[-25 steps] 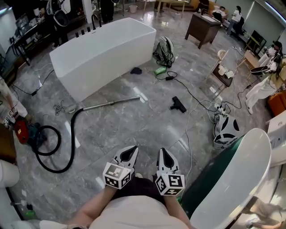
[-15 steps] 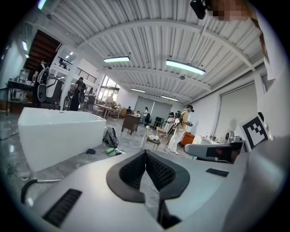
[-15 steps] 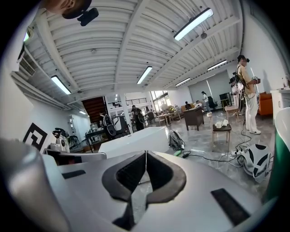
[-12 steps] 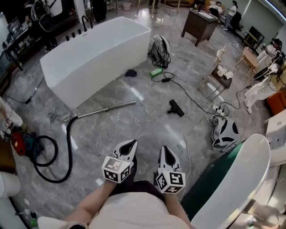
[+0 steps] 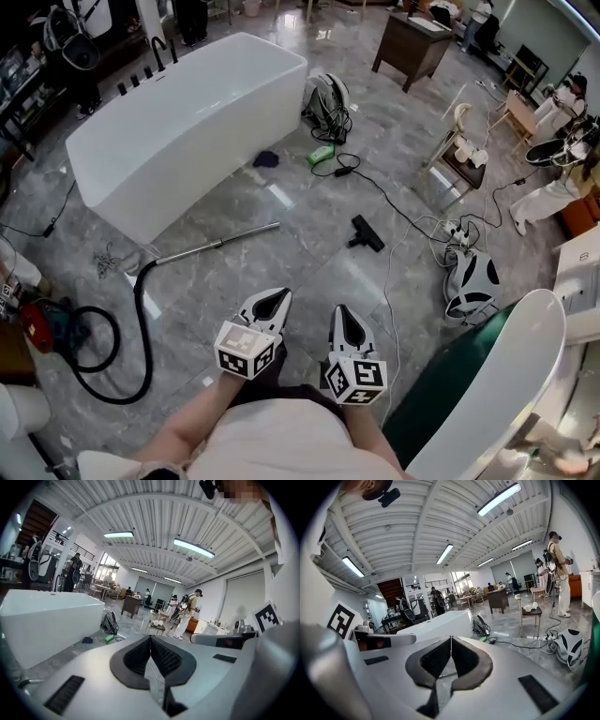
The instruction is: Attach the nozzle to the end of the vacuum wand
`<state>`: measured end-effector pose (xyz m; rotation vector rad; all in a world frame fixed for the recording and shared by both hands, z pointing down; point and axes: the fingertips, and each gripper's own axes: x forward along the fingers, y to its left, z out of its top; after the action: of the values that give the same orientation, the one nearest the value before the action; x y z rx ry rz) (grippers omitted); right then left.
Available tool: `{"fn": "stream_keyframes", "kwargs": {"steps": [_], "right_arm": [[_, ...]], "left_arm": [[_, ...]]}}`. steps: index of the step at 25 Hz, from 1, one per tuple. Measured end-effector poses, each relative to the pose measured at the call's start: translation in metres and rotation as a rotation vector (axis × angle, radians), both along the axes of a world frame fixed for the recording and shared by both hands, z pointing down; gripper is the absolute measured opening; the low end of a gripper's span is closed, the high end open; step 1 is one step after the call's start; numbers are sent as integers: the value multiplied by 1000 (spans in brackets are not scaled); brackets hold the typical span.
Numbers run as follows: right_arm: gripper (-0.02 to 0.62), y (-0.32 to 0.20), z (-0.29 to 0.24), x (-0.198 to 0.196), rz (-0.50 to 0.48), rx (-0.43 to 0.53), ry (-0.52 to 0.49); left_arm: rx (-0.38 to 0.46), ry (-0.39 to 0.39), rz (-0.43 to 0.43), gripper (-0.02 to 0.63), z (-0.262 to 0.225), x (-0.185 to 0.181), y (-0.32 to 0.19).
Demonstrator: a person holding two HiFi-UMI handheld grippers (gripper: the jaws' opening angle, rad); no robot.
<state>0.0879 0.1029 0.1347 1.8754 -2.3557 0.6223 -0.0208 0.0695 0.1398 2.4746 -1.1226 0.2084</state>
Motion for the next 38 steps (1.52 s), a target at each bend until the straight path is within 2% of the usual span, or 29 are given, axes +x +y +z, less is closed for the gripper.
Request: {"fn": "stream_keyframes", "kwargs": {"steps": [7,11,18,26,29,34,38], "right_arm": [[15,-44,10,-9,10,-23,14],[15,-69,19,-20,12,-33,37],[15,-101,26,-31,35,-45,23],[15,-103,38,-25,61,-98,26],[15,-112,41,-25,46,-111,37],[15,-129,47,-21,-5,-135,55],[15,-154,42,1,-10,-127,46]], "left_arm": [[2,-26,68,9,9,3,-46],[0,-33,94,9,14,-8,-70],[-22,-26,60,9,22,-29,-114],[-78,-8,93,9,39,-19,-119],[-110,3,80,9,46,-19,-121],[-171,20,-4,9,59,-21,-138],[-191,37,-23,9,58,-8,-157]]}}
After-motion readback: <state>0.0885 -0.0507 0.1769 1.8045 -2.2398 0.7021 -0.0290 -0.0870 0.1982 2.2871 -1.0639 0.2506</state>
